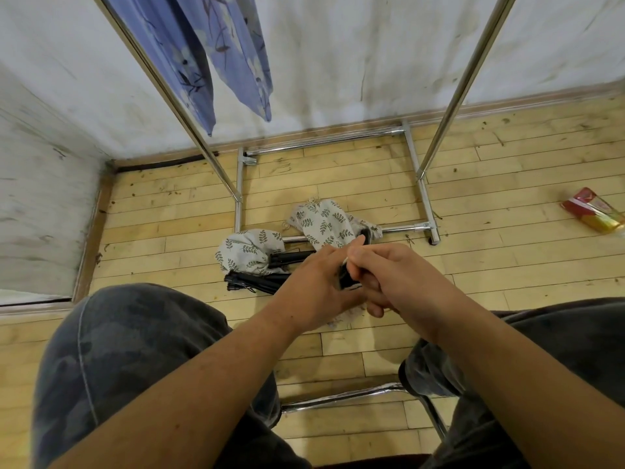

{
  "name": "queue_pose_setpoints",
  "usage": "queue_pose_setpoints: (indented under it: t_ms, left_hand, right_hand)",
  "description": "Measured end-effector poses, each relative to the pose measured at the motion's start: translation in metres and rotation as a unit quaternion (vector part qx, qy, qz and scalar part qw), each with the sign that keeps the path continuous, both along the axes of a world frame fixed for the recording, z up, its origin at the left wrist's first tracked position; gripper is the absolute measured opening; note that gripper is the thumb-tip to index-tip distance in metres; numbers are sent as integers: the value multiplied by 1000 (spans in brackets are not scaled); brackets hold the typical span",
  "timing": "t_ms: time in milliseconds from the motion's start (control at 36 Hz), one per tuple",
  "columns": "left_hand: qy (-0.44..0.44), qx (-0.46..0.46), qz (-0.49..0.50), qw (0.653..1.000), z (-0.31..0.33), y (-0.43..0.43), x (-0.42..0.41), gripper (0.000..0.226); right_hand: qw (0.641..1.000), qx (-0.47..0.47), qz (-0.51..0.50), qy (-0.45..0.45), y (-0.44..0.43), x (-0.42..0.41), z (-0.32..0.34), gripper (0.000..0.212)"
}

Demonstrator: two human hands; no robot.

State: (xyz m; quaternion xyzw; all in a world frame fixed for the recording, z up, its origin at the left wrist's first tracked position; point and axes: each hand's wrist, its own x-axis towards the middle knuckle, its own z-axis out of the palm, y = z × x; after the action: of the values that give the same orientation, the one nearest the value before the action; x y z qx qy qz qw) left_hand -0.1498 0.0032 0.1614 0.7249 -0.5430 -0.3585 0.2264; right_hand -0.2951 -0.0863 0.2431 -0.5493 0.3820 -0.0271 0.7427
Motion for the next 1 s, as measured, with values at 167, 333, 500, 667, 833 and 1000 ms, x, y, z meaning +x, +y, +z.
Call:
queue_pose_setpoints:
  t_ms: [167,333,500,667,833,1000]
  left_hand:
    - [48,19,13,999,5,1,1,80]
    - [89,-11,-7,996,19,3,0,32]
    - [92,47,-28,994,14,8,14,36]
    - [83,52,6,995,34,11,30,51]
    - [86,37,5,996,68,13,35,46]
    - [122,-21,9,992,135,6,36,15]
  right_hand:
    - [999,9,42,-12,-2,-2,5,35]
    - [988,-115,97,37,-6,-2,5,36]
    - [965,-218,123,79,-2,1,-1,36]
    - [975,-191,96,61,-6,1,7,43]
    - [968,-218,109,58,-6,1,34,56]
    - [953,-274,118,57,-5,7,84,58]
